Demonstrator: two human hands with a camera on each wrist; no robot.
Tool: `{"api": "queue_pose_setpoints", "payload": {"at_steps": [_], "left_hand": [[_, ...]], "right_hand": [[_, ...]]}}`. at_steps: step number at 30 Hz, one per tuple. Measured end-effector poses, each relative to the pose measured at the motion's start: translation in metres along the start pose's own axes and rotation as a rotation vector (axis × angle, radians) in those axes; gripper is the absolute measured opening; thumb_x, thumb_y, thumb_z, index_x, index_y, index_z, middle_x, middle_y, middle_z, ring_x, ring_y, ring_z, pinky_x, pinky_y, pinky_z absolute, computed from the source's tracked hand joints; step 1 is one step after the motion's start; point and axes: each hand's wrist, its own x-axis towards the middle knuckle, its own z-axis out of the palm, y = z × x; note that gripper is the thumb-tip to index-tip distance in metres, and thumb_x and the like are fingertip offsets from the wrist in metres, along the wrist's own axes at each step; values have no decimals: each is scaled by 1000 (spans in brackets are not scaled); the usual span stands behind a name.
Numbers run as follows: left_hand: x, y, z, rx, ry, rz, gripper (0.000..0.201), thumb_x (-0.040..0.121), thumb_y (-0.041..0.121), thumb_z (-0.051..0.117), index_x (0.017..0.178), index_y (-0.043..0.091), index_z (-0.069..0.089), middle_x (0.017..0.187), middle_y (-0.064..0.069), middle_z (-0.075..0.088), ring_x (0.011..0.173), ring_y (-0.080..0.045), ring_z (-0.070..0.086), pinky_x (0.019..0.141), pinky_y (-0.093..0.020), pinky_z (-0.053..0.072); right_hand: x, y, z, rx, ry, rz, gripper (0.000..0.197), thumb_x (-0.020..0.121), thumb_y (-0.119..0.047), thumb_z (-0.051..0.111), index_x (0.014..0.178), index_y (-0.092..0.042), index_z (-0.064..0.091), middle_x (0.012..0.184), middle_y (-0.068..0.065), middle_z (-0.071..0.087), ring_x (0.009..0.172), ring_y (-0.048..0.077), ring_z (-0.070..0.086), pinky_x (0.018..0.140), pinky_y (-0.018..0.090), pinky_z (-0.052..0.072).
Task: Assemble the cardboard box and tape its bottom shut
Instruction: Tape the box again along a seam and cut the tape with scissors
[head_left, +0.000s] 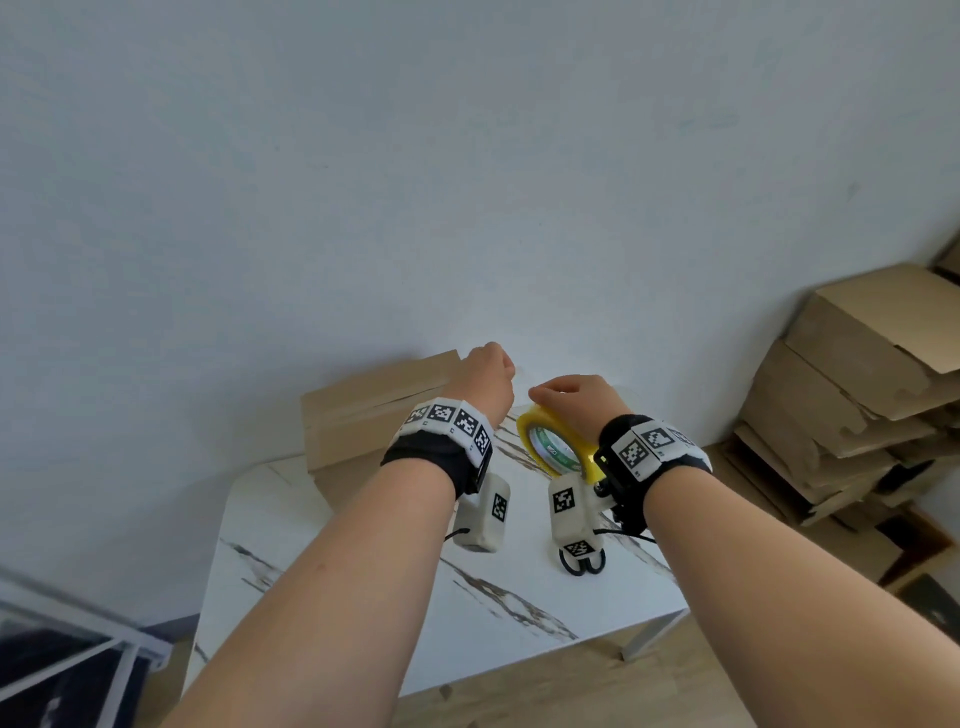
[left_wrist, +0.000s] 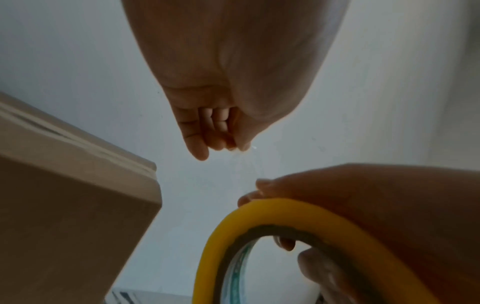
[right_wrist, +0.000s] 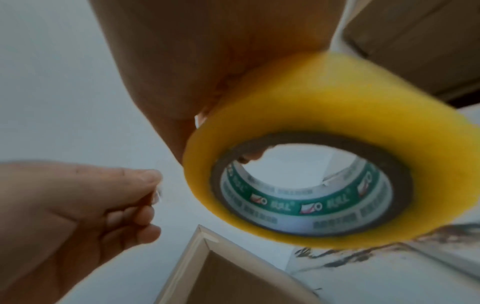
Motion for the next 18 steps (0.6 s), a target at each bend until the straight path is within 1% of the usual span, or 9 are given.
{"api": "queue_pose_setpoints", "payload": {"at_steps": [2, 3, 6, 7, 9, 12, 14, 16, 18], "left_hand": [[4, -9, -5, 22, -9, 8, 20, 91, 6, 40, 98, 13, 58, 92, -5, 59, 81, -27, 59, 65, -33, 44], [7, -15, -6, 7, -13, 10, 18, 92, 8, 40, 95, 16, 56, 90, 0, 56, 79, -24, 57, 66, -32, 44], [22, -36, -11, -110, 25, -7, 18, 90, 7, 39, 86, 22, 49, 93, 2, 57, 85, -24, 60, 77, -37, 52], [27, -43, -15, -146, 24, -26, 16, 91, 8, 40, 89, 20, 51, 97, 0, 58, 89, -25, 60, 80, -38, 51], [36, -60, -22, -138, -13, -68, 18, 93, 18, 49, 110, 15, 55, 113, -5, 58, 103, -27, 58, 89, -37, 49], [45, -90, -23, 105, -184, -111, 71, 81, 50, 62, 141, 21, 37, 141, -10, 41, 128, -32, 43, 103, -42, 41], [45, -105, -20, 222, -338, -124, 106, 65, 65, 70, 150, 29, 17, 154, -11, 21, 141, -34, 25, 111, -49, 33], [46, -117, -16, 287, -437, -136, 126, 52, 71, 73, 150, 35, 4, 159, -12, 4, 146, -35, 6, 114, -55, 24], [46, -123, -13, 358, -468, -127, 132, 48, 72, 74, 150, 36, -2, 160, -12, -3, 147, -34, -3, 115, -59, 16]], "right_hand": [[4, -1, 6, 16, 34, 9, 19, 86, -37, 63, 92, -23, 74, 85, -10, 67, 81, 12, 60, 70, 26, 46], [4, -1, 9, 9, 50, 21, 16, 85, -34, 65, 88, -22, 75, 81, -8, 68, 78, 13, 61, 68, 26, 48], [6, 3, 15, -81, 69, 81, 14, 83, -22, 64, 79, -15, 75, 70, -6, 66, 69, 15, 58, 67, 27, 50], [6, 6, 16, -102, 80, 109, 14, 83, -21, 64, 80, -13, 75, 68, -5, 65, 68, 15, 57, 68, 28, 51], [6, 11, 19, -106, 121, 157, 15, 82, -21, 64, 82, -10, 75, 71, -1, 66, 68, 17, 57, 67, 29, 50], [7, 11, 26, -106, 160, 193, 18, 82, -23, 64, 84, -9, 75, 77, 6, 69, 67, 18, 56, 65, 28, 49], [9, 6, 32, -100, 170, 202, 17, 82, -24, 64, 80, -10, 74, 75, 6, 69, 67, 19, 57, 63, 27, 49], [11, 0, 37, -96, 171, 206, 17, 82, -24, 64, 72, -14, 71, 67, 0, 64, 65, 19, 56, 60, 25, 46], [14, -7, 41, -102, 172, 203, 19, 83, -25, 64, 66, -18, 67, 65, -5, 62, 67, 18, 58, 62, 26, 47]]}}
